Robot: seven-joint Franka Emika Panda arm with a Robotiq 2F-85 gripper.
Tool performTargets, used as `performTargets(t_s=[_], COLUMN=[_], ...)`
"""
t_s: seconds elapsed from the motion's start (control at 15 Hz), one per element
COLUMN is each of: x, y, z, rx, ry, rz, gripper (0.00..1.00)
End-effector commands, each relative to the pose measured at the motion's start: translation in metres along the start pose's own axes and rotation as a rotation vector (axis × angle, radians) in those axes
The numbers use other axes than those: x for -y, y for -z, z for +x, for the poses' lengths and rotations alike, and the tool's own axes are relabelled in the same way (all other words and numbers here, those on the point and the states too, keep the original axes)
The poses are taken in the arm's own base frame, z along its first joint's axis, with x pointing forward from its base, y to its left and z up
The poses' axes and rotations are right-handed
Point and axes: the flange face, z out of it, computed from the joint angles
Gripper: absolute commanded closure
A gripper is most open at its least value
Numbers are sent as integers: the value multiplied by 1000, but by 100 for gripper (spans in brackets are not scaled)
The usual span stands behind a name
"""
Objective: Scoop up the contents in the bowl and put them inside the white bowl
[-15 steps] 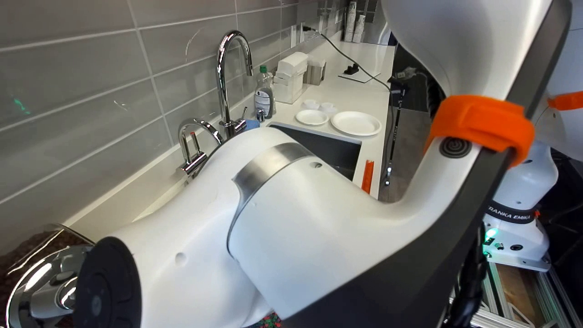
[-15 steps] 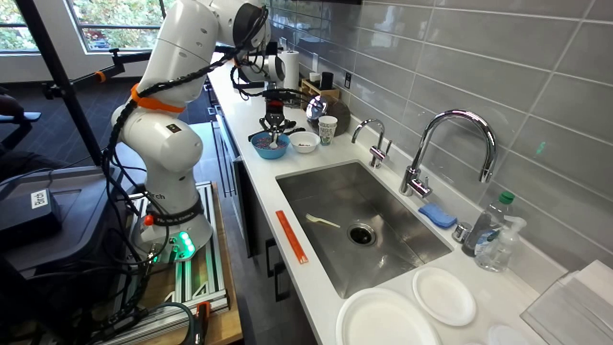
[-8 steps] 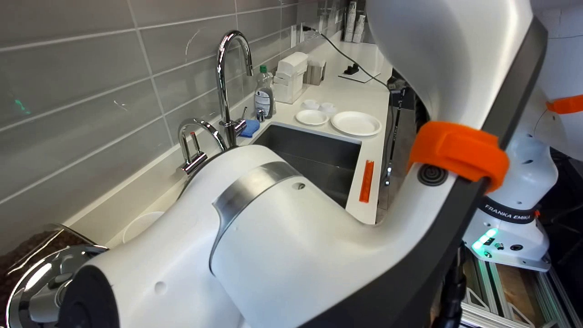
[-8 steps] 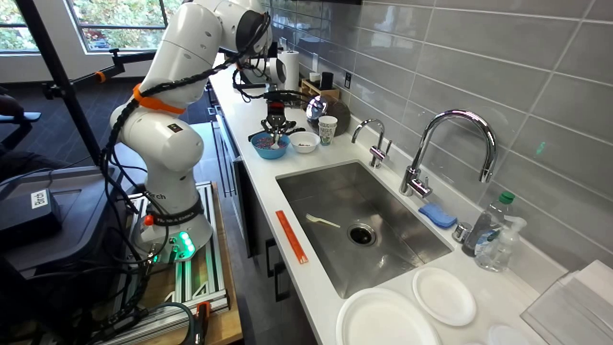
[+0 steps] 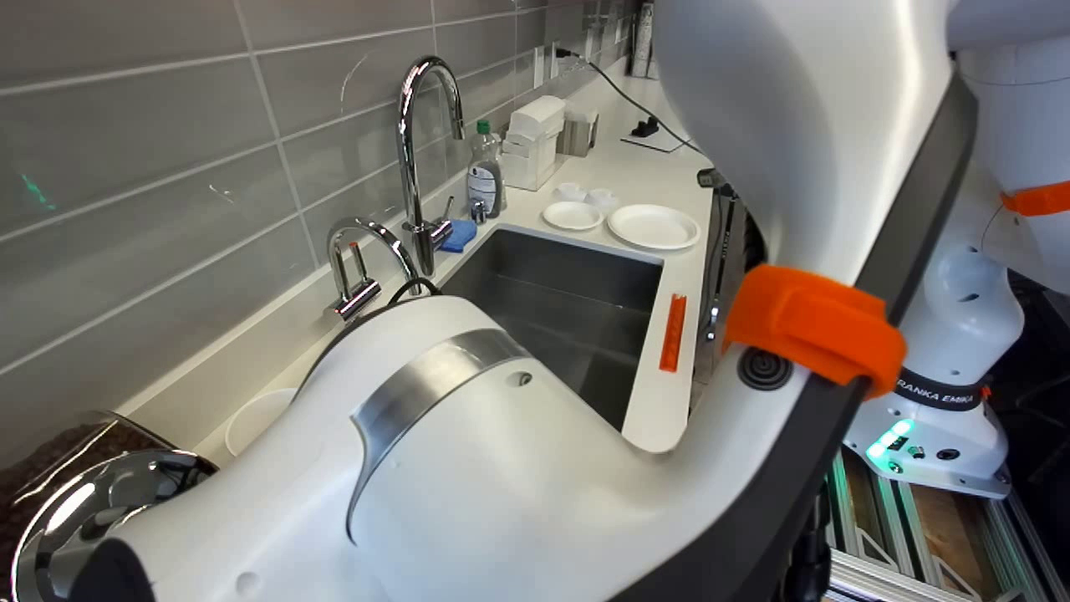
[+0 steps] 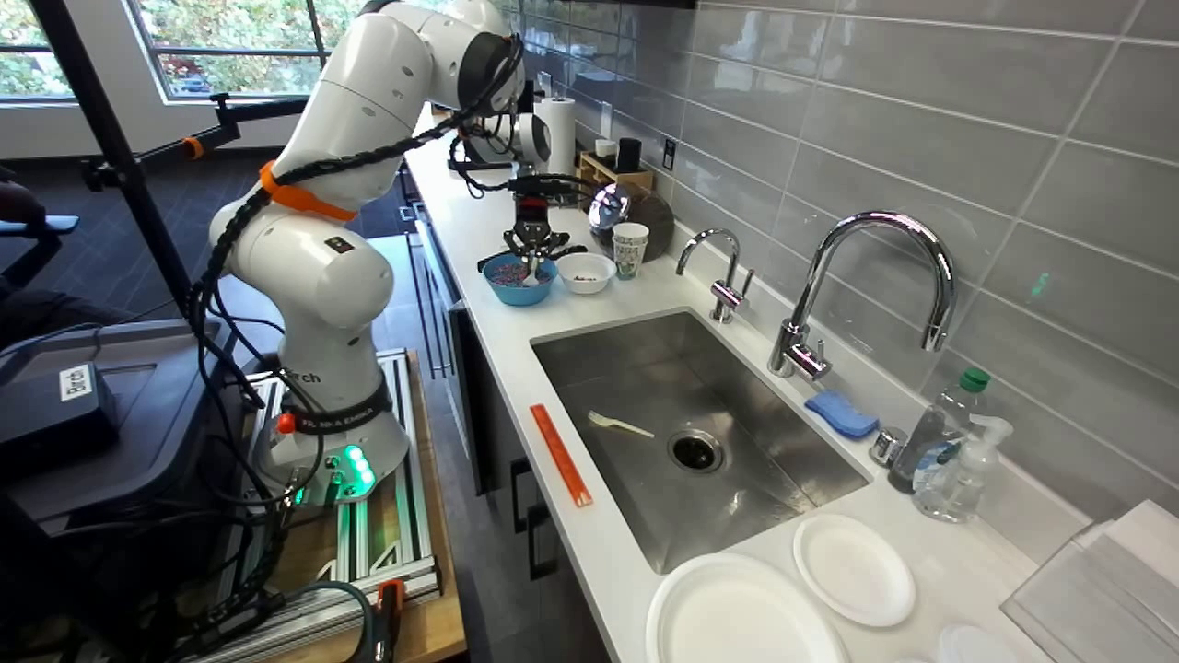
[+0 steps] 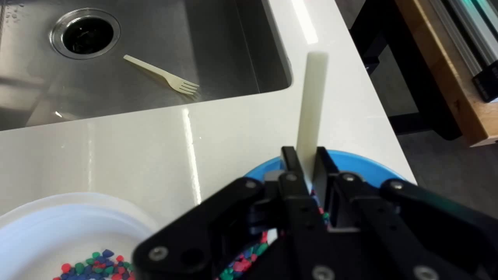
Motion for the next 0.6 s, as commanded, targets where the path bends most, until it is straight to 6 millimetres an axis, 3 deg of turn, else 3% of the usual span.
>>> performTargets(t_s=[0.0, 0.53], x=[-3, -9], y=[1, -1], z=[14, 24], rx=[15, -35], ry=[-13, -53], rz=[-10, 1], gripper=[97, 97])
